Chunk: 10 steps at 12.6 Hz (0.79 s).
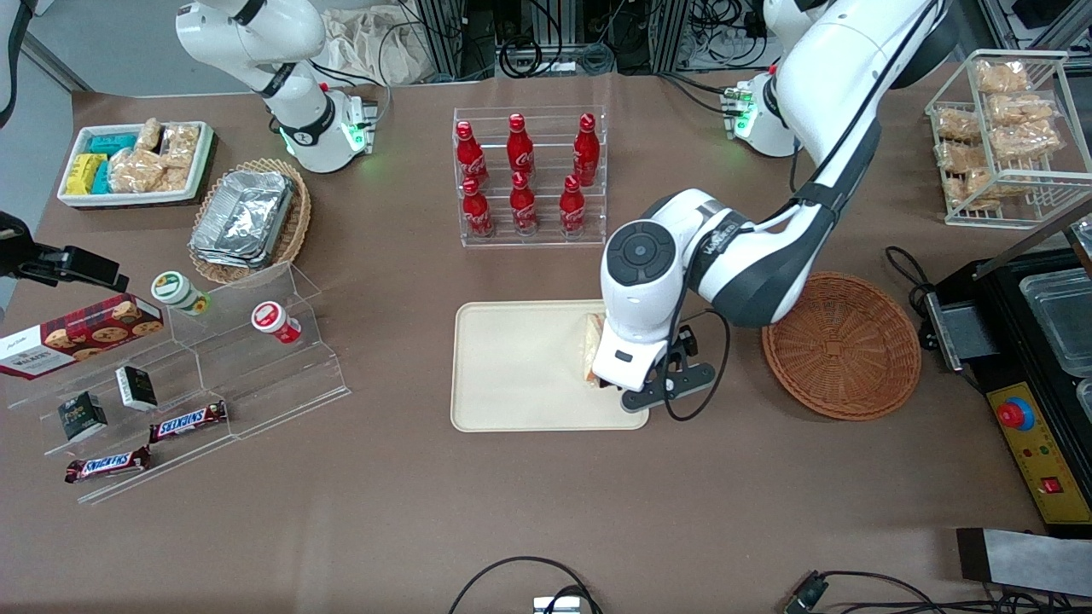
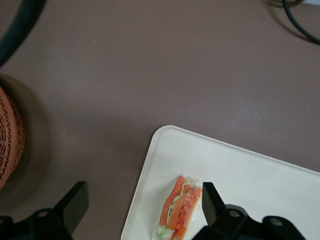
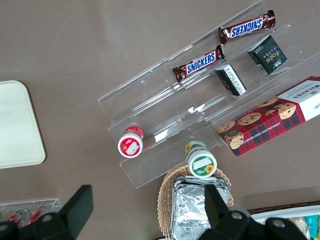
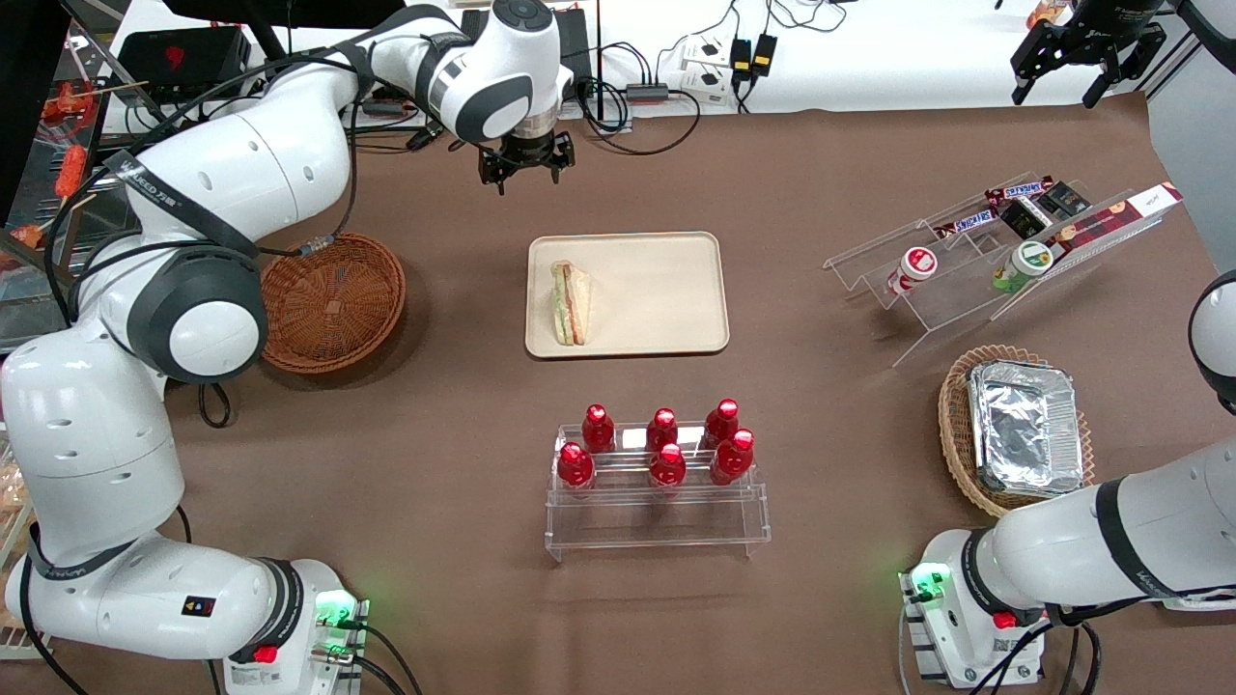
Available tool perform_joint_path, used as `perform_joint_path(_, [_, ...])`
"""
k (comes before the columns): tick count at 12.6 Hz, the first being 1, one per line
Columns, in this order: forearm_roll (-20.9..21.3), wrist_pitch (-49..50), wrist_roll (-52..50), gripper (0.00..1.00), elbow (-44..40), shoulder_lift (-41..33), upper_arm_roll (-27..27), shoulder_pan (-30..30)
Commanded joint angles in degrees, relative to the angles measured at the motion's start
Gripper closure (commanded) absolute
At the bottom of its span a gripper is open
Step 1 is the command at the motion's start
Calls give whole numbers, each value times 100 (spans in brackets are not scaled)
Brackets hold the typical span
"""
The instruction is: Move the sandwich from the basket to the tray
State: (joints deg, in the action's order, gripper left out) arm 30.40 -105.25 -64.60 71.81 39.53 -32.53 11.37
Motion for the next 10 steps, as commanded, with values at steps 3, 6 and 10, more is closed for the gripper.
perform_joint_path(3, [-332,585,131,0,-457,-270,-51,-538])
perform_joint_path(6, [-649,629,466,0,-466,-472,10,-662])
perform_joint_path(10, [-876,953,1184,0,-405,-770,44,-962])
